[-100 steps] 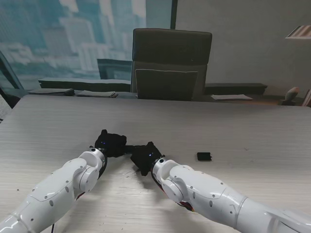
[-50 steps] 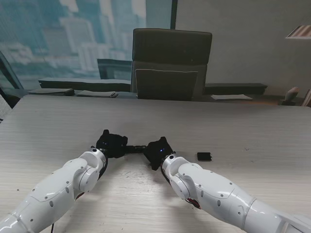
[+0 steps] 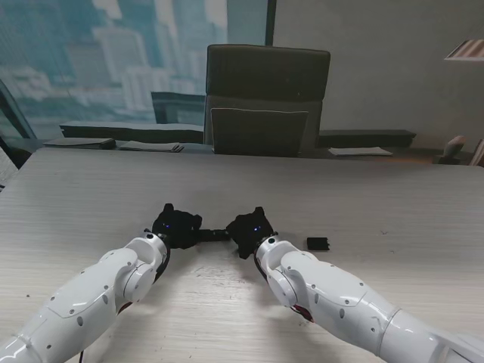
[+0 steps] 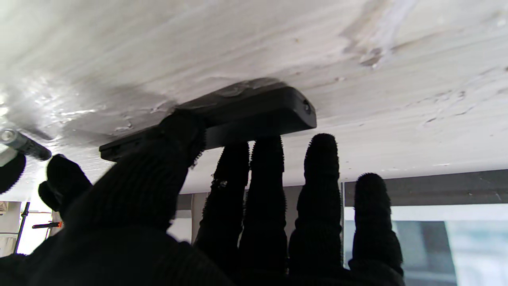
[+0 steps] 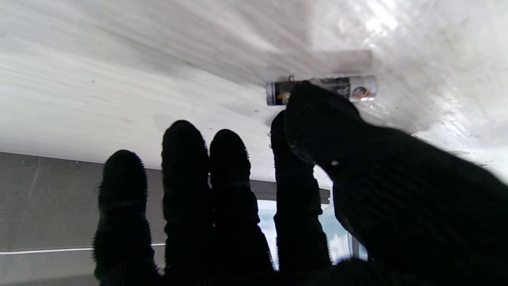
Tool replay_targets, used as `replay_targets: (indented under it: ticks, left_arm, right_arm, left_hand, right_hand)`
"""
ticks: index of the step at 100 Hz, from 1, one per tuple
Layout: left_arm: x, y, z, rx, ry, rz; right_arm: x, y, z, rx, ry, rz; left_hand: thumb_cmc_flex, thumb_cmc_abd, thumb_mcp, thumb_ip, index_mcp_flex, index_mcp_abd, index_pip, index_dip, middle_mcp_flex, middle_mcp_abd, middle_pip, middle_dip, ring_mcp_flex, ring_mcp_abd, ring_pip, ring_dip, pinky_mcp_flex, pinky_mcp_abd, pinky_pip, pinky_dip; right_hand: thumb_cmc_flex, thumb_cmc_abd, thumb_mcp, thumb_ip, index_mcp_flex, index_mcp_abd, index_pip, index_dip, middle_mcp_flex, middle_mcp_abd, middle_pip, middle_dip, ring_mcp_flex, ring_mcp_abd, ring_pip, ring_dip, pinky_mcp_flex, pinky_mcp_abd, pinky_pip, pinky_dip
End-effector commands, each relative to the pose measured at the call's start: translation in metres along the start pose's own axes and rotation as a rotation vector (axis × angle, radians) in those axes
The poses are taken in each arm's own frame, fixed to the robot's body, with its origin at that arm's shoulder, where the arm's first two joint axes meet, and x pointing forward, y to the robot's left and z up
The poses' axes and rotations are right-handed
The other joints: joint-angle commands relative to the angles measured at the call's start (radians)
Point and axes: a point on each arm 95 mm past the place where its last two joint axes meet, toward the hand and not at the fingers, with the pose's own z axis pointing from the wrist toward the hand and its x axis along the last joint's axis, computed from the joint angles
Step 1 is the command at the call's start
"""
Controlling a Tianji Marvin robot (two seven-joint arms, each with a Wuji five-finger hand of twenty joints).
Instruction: Install the batteries into the remote control and close the cover
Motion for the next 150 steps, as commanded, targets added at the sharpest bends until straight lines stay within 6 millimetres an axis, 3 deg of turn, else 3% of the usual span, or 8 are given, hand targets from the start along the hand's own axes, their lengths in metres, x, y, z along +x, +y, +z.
replay_targets:
  ticks: [1, 28, 65, 81, 100, 115, 132, 150]
  left_arm:
    - [0.007, 0.022, -0.006, -0.07, 0.014, -0.004]
    - [0.007, 0.022, -0.006, -0.072, 0.013, -0.005]
    - [0.007, 0.022, -0.007, -0.072, 0.012, -0.008]
    - [0.007, 0.022, -0.006, -0.071, 0.014, -0.014]
    - [0.006, 0.022, -0.007, -0.072, 0.011, -0.019]
    - [0.006, 0.022, -0.007, -0.072, 0.009, -0.021]
    - [0.006, 0.022, -0.007, -0.073, 0.014, -0.022]
    - [0.008, 0.022, -0.006, -0.072, 0.026, -0.02]
  right_arm:
    - [0.002, -0.001, -0.002, 0.007, 0.007, 0.003]
    - [0.0, -0.002, -0.003, 0.026, 0.009, 0.003]
    - [0.005, -0.005, -0.009, 0.025, 0.032, -0.015]
    - [0.007, -0.01, -0.008, 0.034, 0.037, -0.026]
    - [0.005, -0.018, -0.004, 0.057, 0.037, -0.039]
    - [0.007, -0.024, -0.002, 0.085, 0.036, -0.033]
    - [0.009, -0.024, -0.001, 0.094, 0.055, -0.024]
    - [0.007, -0.009, -0.003, 0.035, 0.055, -0.009]
  left_hand:
    - [0.06, 0.056, 0.054, 0.046, 0.084, -0.14, 0.103, 0.034, 0.084, -0.039, 0.024, 0.011, 0.018, 0.01, 0.005, 0.011, -0.002, 0.012, 0.024, 0.019]
    - [0.061, 0.057, 0.052, 0.047, 0.086, -0.142, 0.104, 0.035, 0.084, -0.039, 0.026, 0.011, 0.018, 0.009, 0.005, 0.012, -0.002, 0.012, 0.024, 0.019]
    - [0.062, 0.058, 0.049, 0.047, 0.087, -0.145, 0.105, 0.035, 0.085, -0.038, 0.027, 0.01, 0.018, 0.01, 0.006, 0.012, -0.002, 0.012, 0.023, 0.019]
    - [0.063, 0.057, 0.049, 0.047, 0.086, -0.142, 0.105, 0.036, 0.086, -0.037, 0.027, 0.011, 0.018, 0.011, 0.006, 0.012, -0.001, 0.012, 0.024, 0.019]
    - [0.064, 0.06, 0.047, 0.047, 0.084, -0.14, 0.105, 0.035, 0.086, -0.039, 0.027, 0.011, 0.018, 0.01, 0.006, 0.012, -0.002, 0.011, 0.023, 0.019]
    - [0.065, 0.06, 0.045, 0.047, 0.086, -0.143, 0.106, 0.035, 0.086, -0.039, 0.027, 0.011, 0.018, 0.01, 0.006, 0.012, -0.002, 0.012, 0.023, 0.019]
    - [0.064, 0.06, 0.043, 0.047, 0.085, -0.136, 0.105, 0.035, 0.086, -0.038, 0.027, 0.011, 0.019, 0.011, 0.007, 0.012, -0.001, 0.012, 0.024, 0.019]
    - [0.063, 0.061, 0.044, 0.048, 0.086, -0.141, 0.105, 0.034, 0.085, -0.039, 0.028, 0.011, 0.018, 0.009, 0.006, 0.012, -0.002, 0.012, 0.024, 0.019]
  right_hand:
    - [-0.005, 0.001, 0.01, 0.027, -0.009, 0.024, -0.018, -0.01, -0.021, 0.035, -0.007, 0.002, -0.018, 0.012, -0.006, 0.003, -0.017, 0.029, -0.016, -0.011]
    - [-0.042, 0.012, -0.004, 0.051, -0.036, 0.049, -0.114, 0.002, -0.069, 0.04, -0.042, 0.046, -0.062, 0.011, -0.039, 0.013, -0.043, 0.026, -0.028, -0.022]
    - [-0.071, 0.021, -0.011, 0.107, -0.056, 0.023, -0.184, 0.057, -0.186, 0.05, -0.136, 0.006, -0.18, 0.037, -0.236, -0.048, -0.105, 0.029, -0.079, -0.043]
    - [-0.042, 0.016, -0.018, 0.07, -0.06, -0.002, -0.158, 0.056, -0.194, 0.049, -0.129, 0.005, -0.189, 0.032, -0.24, -0.044, -0.113, 0.024, -0.082, -0.043]
    - [0.012, 0.018, -0.019, 0.016, -0.055, -0.042, -0.039, -0.025, -0.19, 0.048, -0.122, 0.003, -0.204, 0.028, -0.241, -0.038, -0.127, 0.017, -0.087, -0.047]
    - [0.047, 0.047, -0.016, 0.015, 0.092, 0.009, 0.009, -0.063, -0.132, 0.041, -0.135, -0.005, -0.194, 0.033, -0.247, -0.041, -0.133, 0.025, -0.099, -0.054]
    - [0.076, 0.021, 0.038, 0.011, 0.109, 0.085, 0.023, -0.026, -0.119, 0.03, -0.129, -0.006, -0.186, 0.027, -0.252, -0.044, -0.136, 0.03, -0.108, -0.06]
    - [0.082, 0.017, 0.066, 0.014, 0.104, 0.122, 0.03, 0.001, -0.118, 0.03, -0.125, -0.017, -0.187, 0.024, -0.252, -0.045, -0.138, 0.032, -0.112, -0.063]
